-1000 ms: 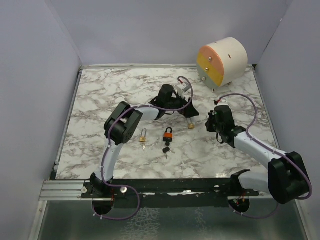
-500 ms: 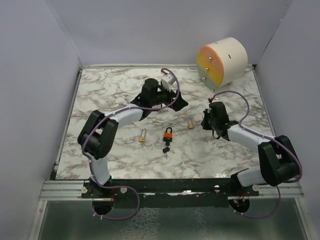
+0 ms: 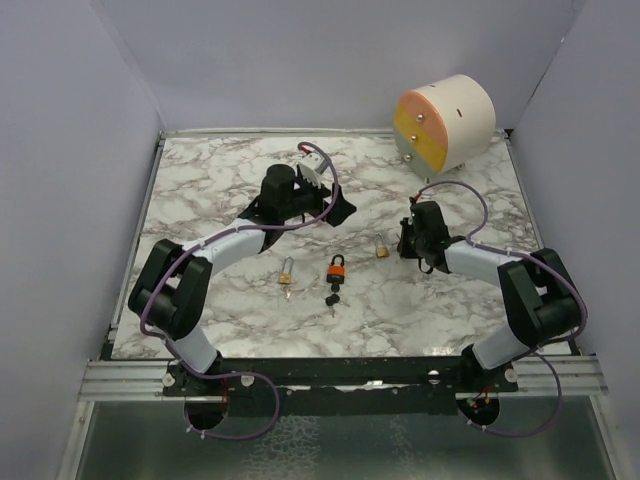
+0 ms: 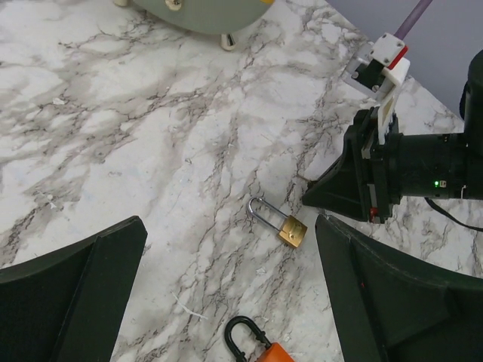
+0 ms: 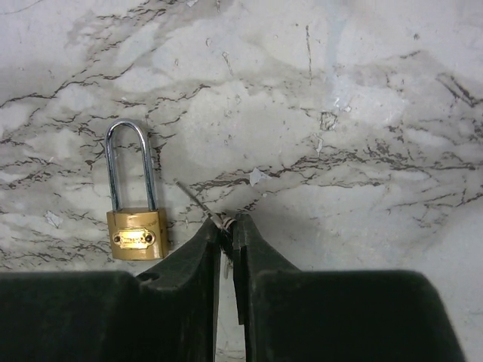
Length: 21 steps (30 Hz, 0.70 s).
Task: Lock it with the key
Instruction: Place the key at the center of the board.
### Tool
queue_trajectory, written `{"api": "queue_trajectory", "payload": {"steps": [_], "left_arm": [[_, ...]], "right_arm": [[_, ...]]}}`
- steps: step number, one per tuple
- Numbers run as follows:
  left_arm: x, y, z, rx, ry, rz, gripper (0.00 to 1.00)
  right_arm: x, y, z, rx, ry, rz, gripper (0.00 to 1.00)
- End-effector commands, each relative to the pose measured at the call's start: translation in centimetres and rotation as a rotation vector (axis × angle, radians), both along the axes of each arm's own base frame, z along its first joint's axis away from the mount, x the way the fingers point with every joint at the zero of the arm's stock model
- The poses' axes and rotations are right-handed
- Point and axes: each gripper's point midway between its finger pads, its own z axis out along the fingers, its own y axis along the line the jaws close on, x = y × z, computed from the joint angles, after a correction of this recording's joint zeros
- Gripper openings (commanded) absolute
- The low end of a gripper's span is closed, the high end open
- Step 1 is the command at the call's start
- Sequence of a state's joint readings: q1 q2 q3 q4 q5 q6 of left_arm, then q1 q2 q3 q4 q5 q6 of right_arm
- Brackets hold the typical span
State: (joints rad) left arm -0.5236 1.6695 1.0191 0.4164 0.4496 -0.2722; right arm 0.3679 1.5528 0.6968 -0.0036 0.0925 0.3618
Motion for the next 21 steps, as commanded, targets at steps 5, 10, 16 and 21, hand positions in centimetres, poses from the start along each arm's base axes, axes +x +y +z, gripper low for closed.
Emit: {"api": "queue_trajectory", "payload": {"steps": [5,10,16,21], "left_arm": [[0.3,1.0,1.5,-0.008,-0.046,0.036,0.99],[0.3,0.9,1.4,-0.012,-0.038,0.032,0.99],[0.1,1.2,1.8,-0.011,-0.052,0.041,0.99],[0.1,1.9,2.3,-0.012,-0.062,0.068,0.99]], "right_arm": [[1.7,1.3,1.6,0.023,-0.067,0.016,0.28],[2.2,1.3,3.7,0.029,-0.121,0.005,0.28],[2.8,1.2,9.3,0.058,-0.258,0.002,0.53],[2.5,2.1,14.4,0.122,-0.379,0.063,0.79]]}}
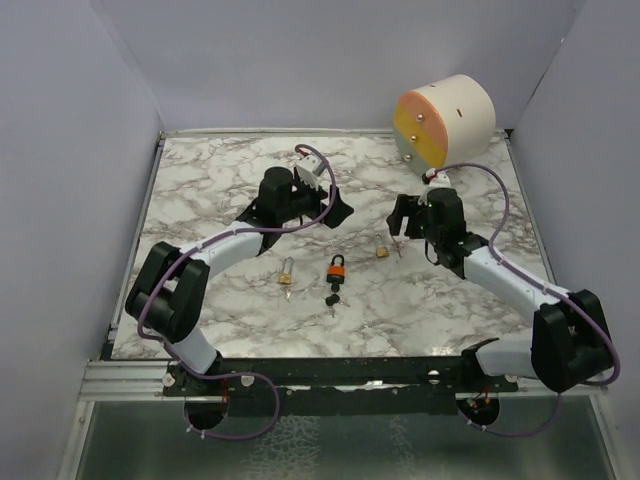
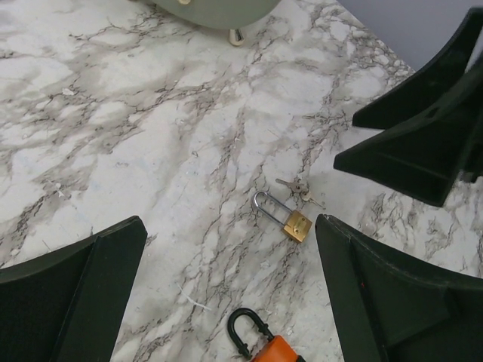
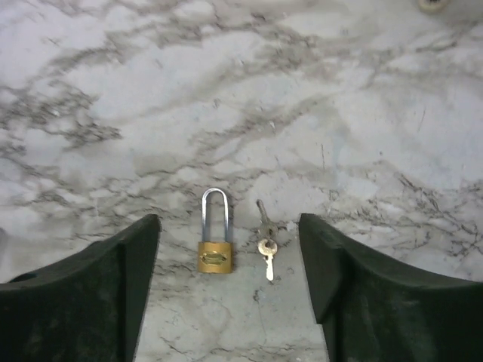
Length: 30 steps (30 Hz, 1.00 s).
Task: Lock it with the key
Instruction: Place the key at the center of the board, then pick up the lock from the center of the board.
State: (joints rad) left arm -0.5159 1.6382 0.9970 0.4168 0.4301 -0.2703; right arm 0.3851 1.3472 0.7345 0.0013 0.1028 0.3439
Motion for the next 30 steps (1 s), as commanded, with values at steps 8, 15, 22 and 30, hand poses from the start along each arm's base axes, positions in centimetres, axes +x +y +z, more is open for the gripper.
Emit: {"api": "queue_trajectory", "payload": {"steps": [8,15,22,30], "left_arm": [[-0.3,3.9,2.0,-0.006,-0.054,0.108,0.99],[-1.6,5.5,2.2,0.012,-0.066,0.143,0.99],[-2.9,6.7,0.6,0.038,-0.023,0.175,0.99],[-3.6,10.2,0.4,0.043,-0.038,0.351,0.99]], "right_arm": [[-0.9,2.1,9.1,0.089,-0.215,0.15,0.89],[-3.6,4.8,8.6,0.148,-0.22,0.304,0.97],[-5.3,8.8,5.2,0.038,-0.128,0.293,0.99],[-6.0,11.2,0.5,-0.107,0.012,0.163,1.0]]}}
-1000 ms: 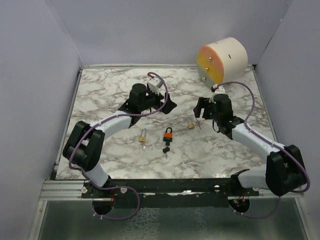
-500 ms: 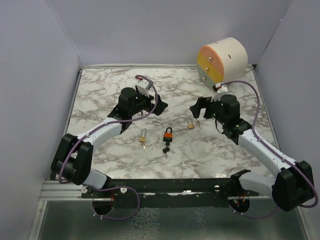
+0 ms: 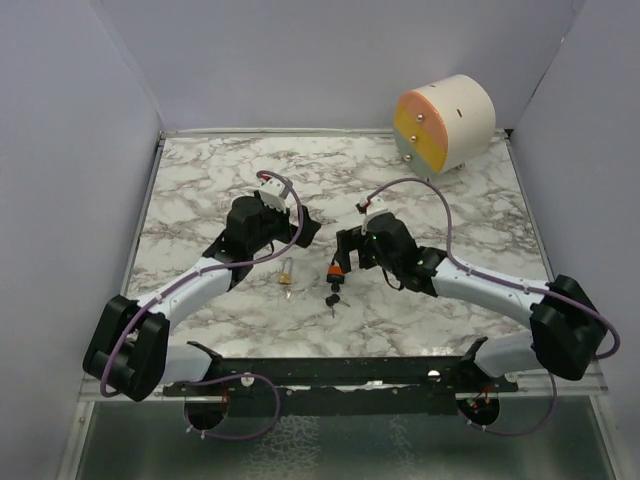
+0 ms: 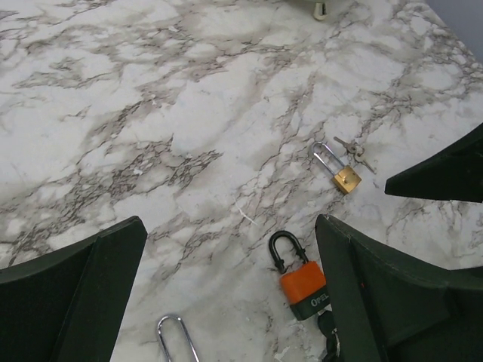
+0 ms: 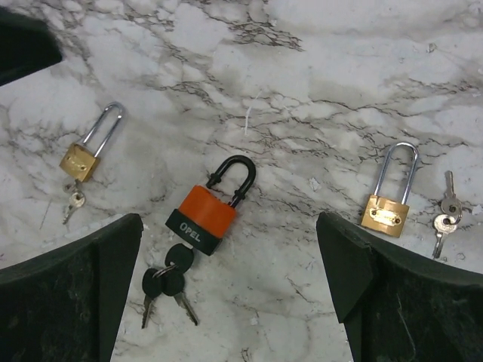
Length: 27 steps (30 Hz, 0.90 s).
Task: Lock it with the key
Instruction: Pick up the lock from the center of the board.
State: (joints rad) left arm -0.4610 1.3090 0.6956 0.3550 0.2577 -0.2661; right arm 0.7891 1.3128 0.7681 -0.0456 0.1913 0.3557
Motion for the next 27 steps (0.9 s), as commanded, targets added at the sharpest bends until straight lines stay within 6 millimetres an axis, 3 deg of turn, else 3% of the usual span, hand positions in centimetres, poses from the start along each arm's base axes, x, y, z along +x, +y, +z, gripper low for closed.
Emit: {"api": "queue_trajectory", "payload": {"steps": [1,5,10,27], "left_arm": [[0.3,2.7,1.9,-0.012,-0.057,0.154,0.99],[0.1,5.3,3.2,-0.007,-0.101,0.272,0.99],[0.1,8.6,3.3,0.015,-0.103,0.437,0.99],[0.8,8.2,1.7,0.01,-0.048,0.415,0.99]], "right_arm": [[1.3,-0.4,-2.1,-0.118,0.051,-0.16,1.0],[0.3,1.2,-4.7,-0.222,0.096,-0.165,1.0],[0.0,2.7,-6.5,-0.267,0.127,-0.169,1.0],[-1.8,4.3,-10.0,-0.319,0.196,-0.132,1.0]]}}
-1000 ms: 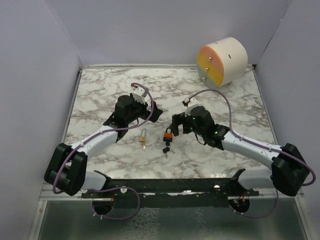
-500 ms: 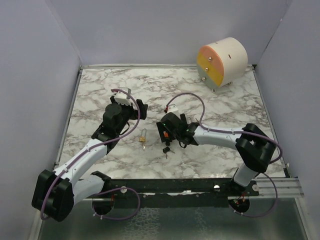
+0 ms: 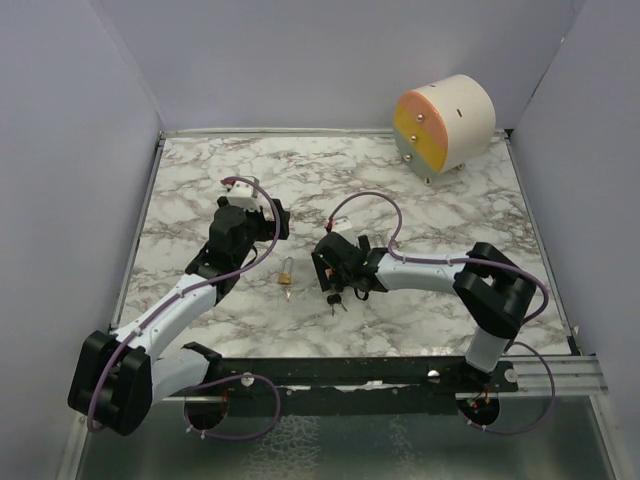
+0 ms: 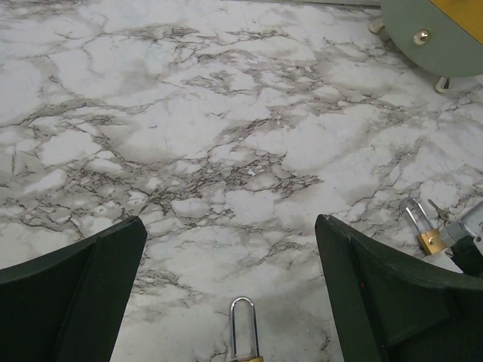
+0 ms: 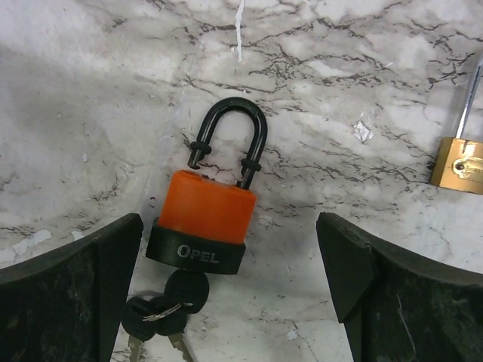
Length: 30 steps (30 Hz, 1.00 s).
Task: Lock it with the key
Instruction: Pick up the lock from the center of the board.
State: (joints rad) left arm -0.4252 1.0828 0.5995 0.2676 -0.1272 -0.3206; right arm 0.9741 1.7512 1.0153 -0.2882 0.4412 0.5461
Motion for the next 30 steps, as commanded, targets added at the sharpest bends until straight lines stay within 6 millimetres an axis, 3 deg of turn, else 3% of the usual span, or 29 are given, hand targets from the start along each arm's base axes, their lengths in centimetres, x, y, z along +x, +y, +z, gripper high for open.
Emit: {"api": "queue_trajectory", "payload": {"steps": [1,7,20,30], "left_arm": [[0.5,-0.3,-0.2,-0.02,0.007,-0.009,0.99],[0.6,-0.3,-0.8,-0.023,0.023,-0.01,0.99],[0.7,0.2,-0.8,-0.039,0.02,0.01,0.99],[0.7,0.1,-0.7,-0.047,0.017,0.006,0.99]], "right_arm": [[0.0,1.0,-0.2,-0.012,-0.011,0.001,1.0],[0.0,1.2,-0.9,-0.046,-0.004,0.002,0.96],[-1.8,0.1,-2.5,-0.096,0.061,-0.019,0.67],[-3.1,-1.4,-3.8,-0.133,0.107,-0.053,0.63]]}}
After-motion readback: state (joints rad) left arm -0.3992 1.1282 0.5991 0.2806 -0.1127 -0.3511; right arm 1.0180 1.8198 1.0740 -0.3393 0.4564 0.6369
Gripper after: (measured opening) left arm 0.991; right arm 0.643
